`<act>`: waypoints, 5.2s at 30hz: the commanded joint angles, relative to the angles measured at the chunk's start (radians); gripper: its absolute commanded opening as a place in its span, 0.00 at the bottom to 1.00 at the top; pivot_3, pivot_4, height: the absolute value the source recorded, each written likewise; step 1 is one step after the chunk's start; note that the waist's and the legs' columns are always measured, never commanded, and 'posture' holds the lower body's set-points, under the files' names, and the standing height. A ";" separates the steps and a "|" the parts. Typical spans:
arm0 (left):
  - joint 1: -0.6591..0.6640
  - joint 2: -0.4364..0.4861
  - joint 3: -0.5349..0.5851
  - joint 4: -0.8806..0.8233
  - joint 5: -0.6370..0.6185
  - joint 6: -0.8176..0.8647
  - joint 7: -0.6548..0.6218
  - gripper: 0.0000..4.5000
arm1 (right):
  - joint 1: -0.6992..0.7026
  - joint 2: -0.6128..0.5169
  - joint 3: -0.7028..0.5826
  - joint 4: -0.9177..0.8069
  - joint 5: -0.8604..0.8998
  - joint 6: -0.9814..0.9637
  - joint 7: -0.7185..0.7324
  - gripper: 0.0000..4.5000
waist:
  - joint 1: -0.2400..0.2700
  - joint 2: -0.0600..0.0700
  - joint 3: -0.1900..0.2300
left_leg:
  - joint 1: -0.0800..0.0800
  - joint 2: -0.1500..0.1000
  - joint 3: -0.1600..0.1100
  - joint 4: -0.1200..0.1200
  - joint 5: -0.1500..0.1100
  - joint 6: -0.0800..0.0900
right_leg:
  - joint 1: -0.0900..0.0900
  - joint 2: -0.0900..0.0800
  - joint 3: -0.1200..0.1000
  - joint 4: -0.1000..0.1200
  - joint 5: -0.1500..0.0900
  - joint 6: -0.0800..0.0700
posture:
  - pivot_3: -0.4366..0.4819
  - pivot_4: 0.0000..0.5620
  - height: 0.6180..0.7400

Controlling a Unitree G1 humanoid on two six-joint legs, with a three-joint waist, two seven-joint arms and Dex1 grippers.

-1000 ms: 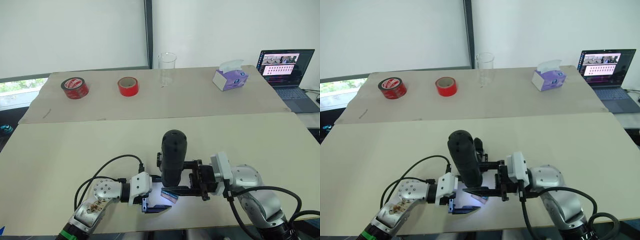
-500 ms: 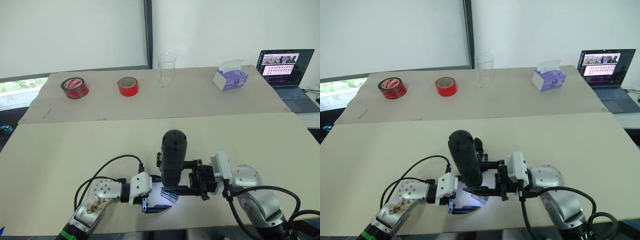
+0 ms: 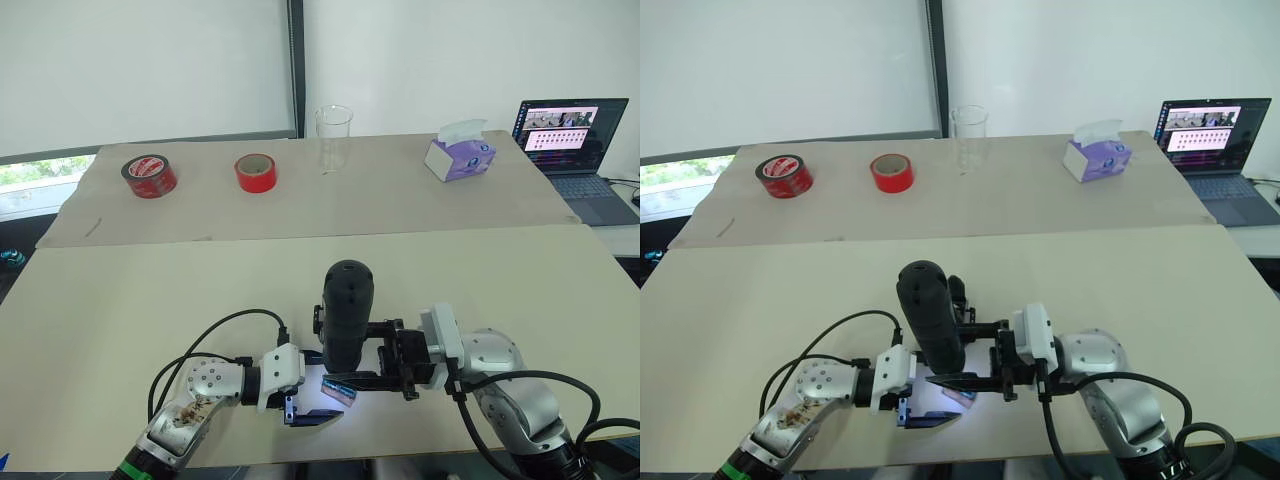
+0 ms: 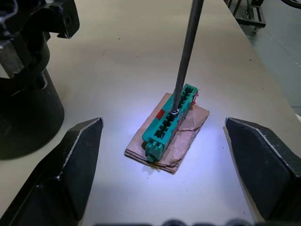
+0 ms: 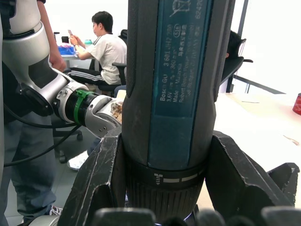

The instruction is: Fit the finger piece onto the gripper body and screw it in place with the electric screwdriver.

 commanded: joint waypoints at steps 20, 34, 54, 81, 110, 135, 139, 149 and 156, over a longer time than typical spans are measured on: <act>0.022 0.003 -0.022 0.093 0.018 -0.031 -0.009 0.97 | -0.012 -0.026 0.041 -0.011 -0.031 -0.052 0.015 0.43 | 0.000 -0.001 -0.001 | 0.004 0.000 0.000 0.000 0.000 0.000 | 0.002 0.000 0.000 0.000 0.000 0.000 | 0.48 0.27 1.00; 0.060 0.021 0.012 0.120 -0.003 -0.089 -0.029 0.97 | -0.035 -0.019 0.044 -0.008 -0.026 -0.055 0.007 0.43 | -0.004 -0.001 -0.002 | 0.004 0.001 0.000 0.000 0.000 0.000 | 0.001 0.001 0.001 0.000 0.000 0.000 | 0.48 0.27 1.00; 0.099 0.070 0.072 -0.058 -0.105 -0.032 -0.038 0.97 | -0.082 -0.013 0.004 -0.054 0.085 0.037 -0.020 0.43 | -0.011 -0.001 -0.001 | 0.001 0.002 0.000 0.000 -0.001 -0.001 | -0.001 0.003 0.002 0.001 0.000 -0.001 | 0.48 0.27 1.00; 0.129 0.190 0.360 -0.312 -0.428 0.145 -0.072 0.97 | -0.158 -0.084 -0.150 -0.158 0.250 0.154 -0.104 0.43 | -0.007 -0.002 0.000 | -0.001 0.001 0.000 0.000 -0.001 -0.001 | -0.002 0.002 0.002 0.000 0.000 -0.001 | 0.48 0.27 1.00; -0.031 -0.094 0.184 0.190 -0.073 -0.103 0.054 0.97 | -0.127 -0.218 -0.296 -0.155 0.256 0.163 -0.133 0.43 | 0.002 -0.002 0.000 | -0.002 0.001 0.000 0.002 -0.001 -0.001 | -0.002 0.001 0.002 0.000 0.000 -0.001 | 0.48 0.27 1.00; -0.119 -0.197 0.133 0.280 -0.026 -0.102 0.102 0.97 | -0.117 -0.213 -0.283 -0.157 0.225 0.161 -0.144 0.43 | 0.007 -0.003 0.000 | -0.003 0.001 0.000 0.005 -0.001 0.000 | -0.001 0.002 0.001 0.001 0.000 0.000 | 0.48 0.27 1.00; -0.125 -0.193 0.131 0.295 -0.021 -0.112 0.093 0.97 | -0.115 -0.214 -0.285 -0.152 0.221 0.159 -0.141 0.43 | 0.008 -0.003 0.000 | -0.003 0.001 0.000 0.005 -0.001 0.000 | -0.001 0.002 0.001 0.001 0.000 0.000 | 0.48 0.27 1.00; -0.160 -0.210 0.126 0.327 -0.012 -0.122 0.089 0.97 | -0.113 -0.214 -0.286 -0.150 0.218 0.158 -0.140 0.43 | 0.010 -0.003 0.000 | -0.003 0.001 0.000 0.007 -0.001 0.000 | -0.001 0.002 0.001 0.001 0.000 0.000 | 0.48 0.27 1.00; -0.162 -0.209 0.115 0.330 -0.010 -0.121 0.073 0.97 | -0.104 -0.215 -0.290 -0.159 0.215 0.159 -0.144 0.43 | 0.011 -0.003 0.000 | -0.003 0.001 0.000 0.008 -0.001 0.001 | 0.000 0.002 0.001 0.001 0.000 0.000 | 0.48 0.27 1.00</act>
